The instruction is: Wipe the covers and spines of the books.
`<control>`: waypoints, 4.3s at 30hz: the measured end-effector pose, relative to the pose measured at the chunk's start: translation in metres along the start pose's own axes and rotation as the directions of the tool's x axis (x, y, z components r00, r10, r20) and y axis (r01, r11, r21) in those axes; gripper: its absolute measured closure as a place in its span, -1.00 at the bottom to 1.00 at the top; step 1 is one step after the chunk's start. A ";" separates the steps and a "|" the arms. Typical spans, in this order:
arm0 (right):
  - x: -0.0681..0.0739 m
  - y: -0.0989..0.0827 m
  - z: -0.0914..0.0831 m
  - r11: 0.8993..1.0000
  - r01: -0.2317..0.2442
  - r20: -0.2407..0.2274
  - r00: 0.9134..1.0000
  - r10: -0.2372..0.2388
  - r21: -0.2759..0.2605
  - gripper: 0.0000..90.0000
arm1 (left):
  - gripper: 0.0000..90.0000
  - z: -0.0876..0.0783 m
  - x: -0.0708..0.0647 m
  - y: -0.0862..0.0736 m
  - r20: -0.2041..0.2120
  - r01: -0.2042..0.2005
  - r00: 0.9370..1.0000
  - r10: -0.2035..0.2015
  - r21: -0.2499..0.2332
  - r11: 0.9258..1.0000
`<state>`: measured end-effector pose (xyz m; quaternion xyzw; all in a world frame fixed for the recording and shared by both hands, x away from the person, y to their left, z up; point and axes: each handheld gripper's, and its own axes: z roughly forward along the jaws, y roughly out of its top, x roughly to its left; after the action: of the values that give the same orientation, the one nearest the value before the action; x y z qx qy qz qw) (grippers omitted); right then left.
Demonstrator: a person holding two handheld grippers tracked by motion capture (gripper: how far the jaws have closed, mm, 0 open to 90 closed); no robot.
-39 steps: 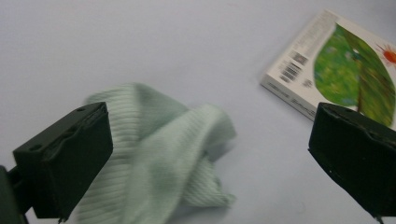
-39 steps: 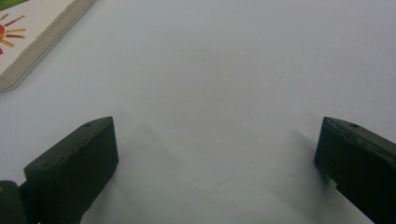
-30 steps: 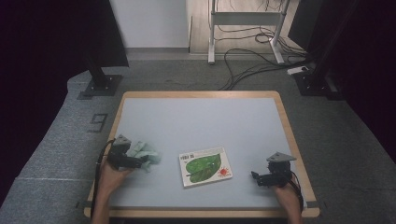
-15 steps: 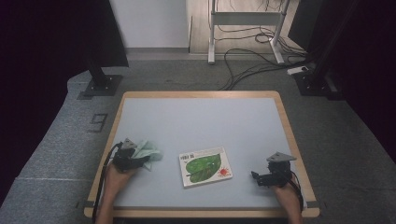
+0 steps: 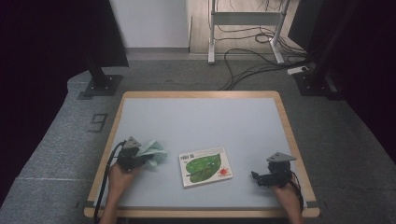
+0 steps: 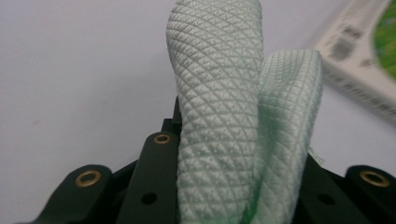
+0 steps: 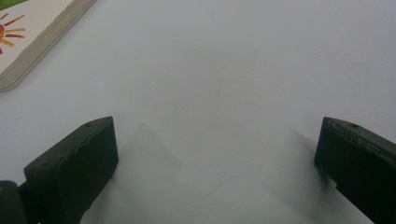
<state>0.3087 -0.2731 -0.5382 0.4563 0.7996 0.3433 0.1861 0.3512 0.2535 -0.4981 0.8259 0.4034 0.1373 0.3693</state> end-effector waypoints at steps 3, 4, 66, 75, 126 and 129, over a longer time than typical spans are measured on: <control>0.000 0.000 0.000 1.000 0.001 0.001 1.000 -0.001 0.000 -1.00 | 0.65 -0.002 -0.007 0.007 0.024 -0.016 1.000 0.016 -0.008 1.000; 0.000 0.000 0.000 1.000 0.001 0.001 1.000 -0.001 0.000 -1.00 | 0.65 -0.002 -0.010 0.009 0.038 -0.016 0.999 0.016 -0.014 1.000; 0.001 0.000 0.000 1.000 0.003 0.004 1.000 -0.003 -0.004 -1.00 | 0.63 0.140 -0.132 0.112 0.237 -0.249 0.944 0.229 0.060 0.967; 0.001 0.000 0.000 1.000 0.004 0.004 1.000 -0.004 -0.004 -1.00 | 0.62 0.153 -0.151 0.118 0.284 -0.256 0.930 0.235 0.039 0.966; 0.002 -0.001 -0.001 1.000 0.012 0.006 1.000 -0.012 -0.010 -0.99 | 0.61 0.063 -0.091 0.046 0.249 -0.211 0.950 0.187 0.074 0.975; 0.002 -0.001 -0.001 1.000 0.012 0.006 1.000 -0.012 -0.010 -0.99 | 0.61 0.058 -0.089 0.042 0.244 -0.205 0.953 0.182 0.076 0.976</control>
<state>0.3066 -0.2722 -0.5380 0.4515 0.8001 0.3447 0.1928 0.3488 0.1388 -0.5017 0.8893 0.2802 0.0537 0.3574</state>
